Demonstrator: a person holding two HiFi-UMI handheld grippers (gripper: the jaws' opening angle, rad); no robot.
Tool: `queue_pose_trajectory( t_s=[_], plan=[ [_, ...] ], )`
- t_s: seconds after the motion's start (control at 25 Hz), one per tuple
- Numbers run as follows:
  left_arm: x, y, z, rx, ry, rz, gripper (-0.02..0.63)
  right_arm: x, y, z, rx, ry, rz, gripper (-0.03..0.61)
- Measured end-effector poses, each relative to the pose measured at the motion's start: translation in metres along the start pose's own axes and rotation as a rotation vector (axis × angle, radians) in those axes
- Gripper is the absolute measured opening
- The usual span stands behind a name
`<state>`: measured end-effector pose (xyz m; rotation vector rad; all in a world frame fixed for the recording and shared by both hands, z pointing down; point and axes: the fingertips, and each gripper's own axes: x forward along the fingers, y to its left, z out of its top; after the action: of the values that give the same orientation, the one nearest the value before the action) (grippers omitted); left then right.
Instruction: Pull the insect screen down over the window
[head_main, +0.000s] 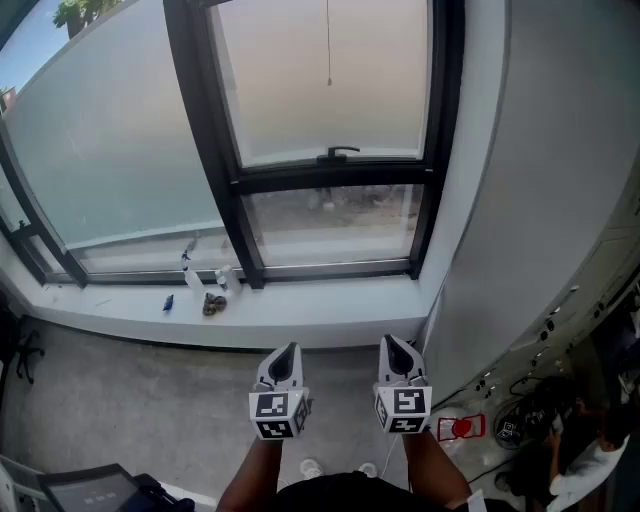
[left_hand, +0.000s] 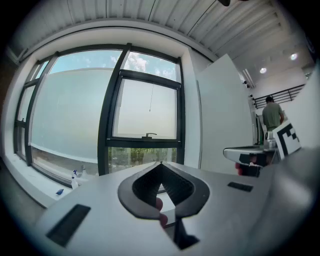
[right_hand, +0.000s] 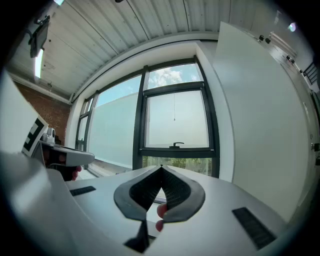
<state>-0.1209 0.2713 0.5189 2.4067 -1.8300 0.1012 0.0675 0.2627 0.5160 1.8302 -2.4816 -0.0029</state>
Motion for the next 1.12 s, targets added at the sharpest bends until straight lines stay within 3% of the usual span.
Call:
queue_pose_trajectory(
  t_s=[0.28,0.44,0.6,1.12],
  plan=[
    [-0.002,0.011,-0.018,0.026,0.019,0.009,0.002,-0.001,0.010,-0.011,-0.019,0.021,0.017,0.002],
    [-0.007,0.017,-0.018,-0.022,0.018,0.015,0.002,-0.002,0.015,-0.010,-0.019,0.020,0.030,0.002],
    [-0.007,0.021,-0.021,-0.013,0.023,0.019,0.003,0.000,0.019,-0.009,-0.011,0.015,0.041,0.002],
    [0.004,0.010,-0.014,0.011,0.029,0.003,0.003,0.008,0.006,0.002,-0.027,0.003,0.005,0.002]
  ],
)
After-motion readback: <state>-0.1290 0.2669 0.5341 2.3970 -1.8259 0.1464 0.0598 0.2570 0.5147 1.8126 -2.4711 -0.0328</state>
